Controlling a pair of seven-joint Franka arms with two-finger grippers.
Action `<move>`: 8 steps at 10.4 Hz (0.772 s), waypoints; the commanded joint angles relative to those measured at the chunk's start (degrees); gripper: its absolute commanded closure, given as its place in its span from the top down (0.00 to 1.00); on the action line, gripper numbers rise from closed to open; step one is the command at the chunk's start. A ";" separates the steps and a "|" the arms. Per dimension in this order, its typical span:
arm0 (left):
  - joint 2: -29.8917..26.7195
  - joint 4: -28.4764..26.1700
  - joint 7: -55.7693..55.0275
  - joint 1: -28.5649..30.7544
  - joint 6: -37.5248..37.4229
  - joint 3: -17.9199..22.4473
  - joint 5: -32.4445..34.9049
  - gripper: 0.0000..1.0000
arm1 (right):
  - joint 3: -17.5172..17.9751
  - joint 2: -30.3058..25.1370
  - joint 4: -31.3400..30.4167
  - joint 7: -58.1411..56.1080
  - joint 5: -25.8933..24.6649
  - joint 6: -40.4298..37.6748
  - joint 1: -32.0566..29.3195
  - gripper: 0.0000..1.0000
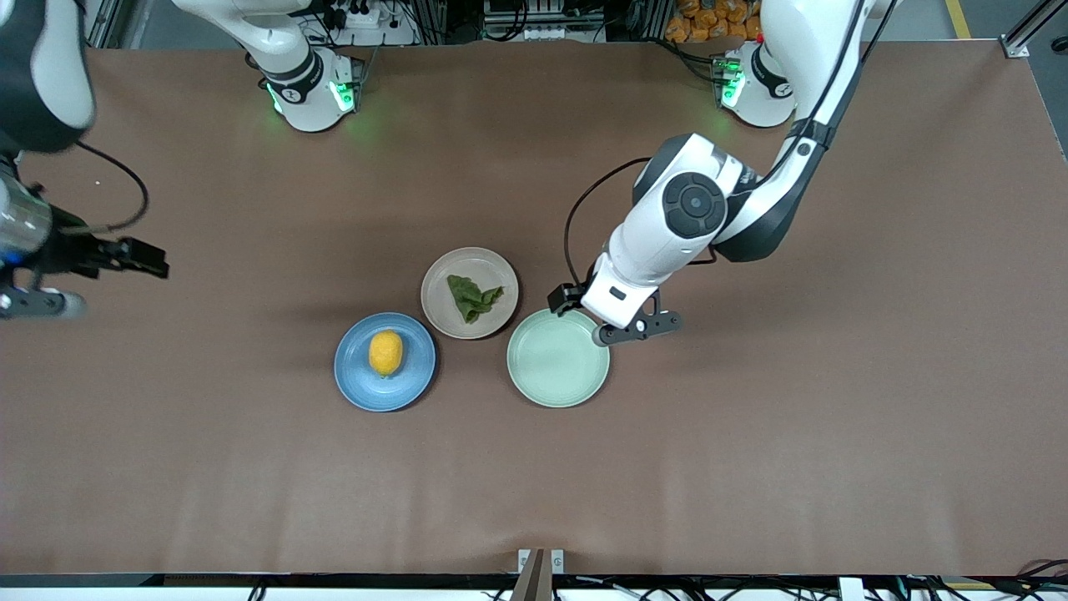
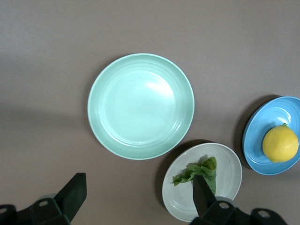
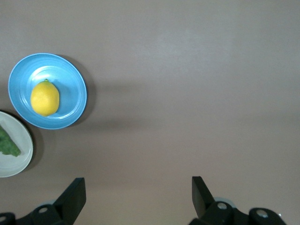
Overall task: Pick lemon and lettuce from blue and beige plates
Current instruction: 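Move the left gripper toward the beige plate while the right gripper approaches the lemon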
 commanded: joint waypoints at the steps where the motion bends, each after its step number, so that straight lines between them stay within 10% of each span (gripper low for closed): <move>1: 2.73 1.87 -4.44 -2.84 3.35 0.65 3.21 1.00 | -0.04 4.58 1.20 0.11 0.06 2.02 2.62 1.00; 8: 10.02 6.00 -12.10 -9.16 8.37 1.52 14.10 1.00 | -0.05 14.60 1.03 4.69 6.57 12.64 8.87 1.00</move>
